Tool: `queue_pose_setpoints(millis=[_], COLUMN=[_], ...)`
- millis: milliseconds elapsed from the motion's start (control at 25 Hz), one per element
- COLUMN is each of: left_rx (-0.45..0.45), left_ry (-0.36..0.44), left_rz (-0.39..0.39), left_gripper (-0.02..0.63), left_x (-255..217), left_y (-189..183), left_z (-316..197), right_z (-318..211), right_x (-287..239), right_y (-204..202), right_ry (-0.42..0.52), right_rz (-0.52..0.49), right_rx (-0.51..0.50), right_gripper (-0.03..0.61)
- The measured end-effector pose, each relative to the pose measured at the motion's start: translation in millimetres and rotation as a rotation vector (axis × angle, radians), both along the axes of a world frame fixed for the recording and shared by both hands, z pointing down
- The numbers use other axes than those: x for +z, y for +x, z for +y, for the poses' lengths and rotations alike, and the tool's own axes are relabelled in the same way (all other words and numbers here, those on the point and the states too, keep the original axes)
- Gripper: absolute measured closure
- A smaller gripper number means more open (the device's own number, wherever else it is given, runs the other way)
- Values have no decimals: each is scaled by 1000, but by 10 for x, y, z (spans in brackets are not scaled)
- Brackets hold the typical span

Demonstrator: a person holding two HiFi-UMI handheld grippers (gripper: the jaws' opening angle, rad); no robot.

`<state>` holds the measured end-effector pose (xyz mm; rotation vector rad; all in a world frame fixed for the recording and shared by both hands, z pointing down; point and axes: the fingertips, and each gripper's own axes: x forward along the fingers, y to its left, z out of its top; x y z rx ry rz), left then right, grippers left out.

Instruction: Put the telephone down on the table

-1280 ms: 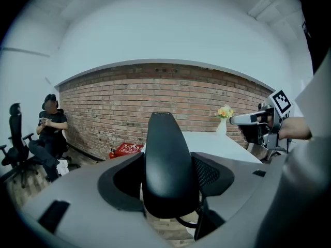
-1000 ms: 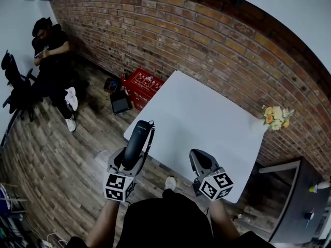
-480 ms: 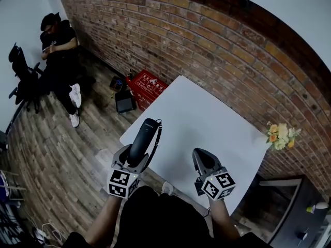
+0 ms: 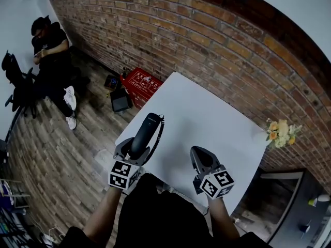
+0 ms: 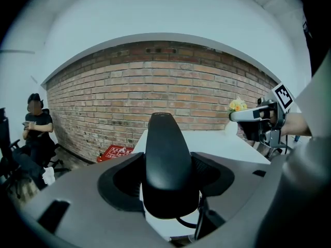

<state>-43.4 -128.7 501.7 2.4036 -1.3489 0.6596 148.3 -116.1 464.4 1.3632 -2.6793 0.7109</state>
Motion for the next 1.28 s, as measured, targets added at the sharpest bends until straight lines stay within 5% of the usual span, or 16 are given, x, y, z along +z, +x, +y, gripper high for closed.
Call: queue_pose_setpoints(millis=[520,1280], left_rx=[151,207], left_ry=[-47,-115], left_rz=[-3,-61], left_gripper=[334,334], left_x=[479,1418], left_y=[-56,-187], left_z=[-837,-1683], right_z=[-300,-680], right_x=[156,486], right_y=[-92,-592], right_ry=[-62,-161], right_rz=[44,124], right_rx=[161,239], right_gripper=[556,557])
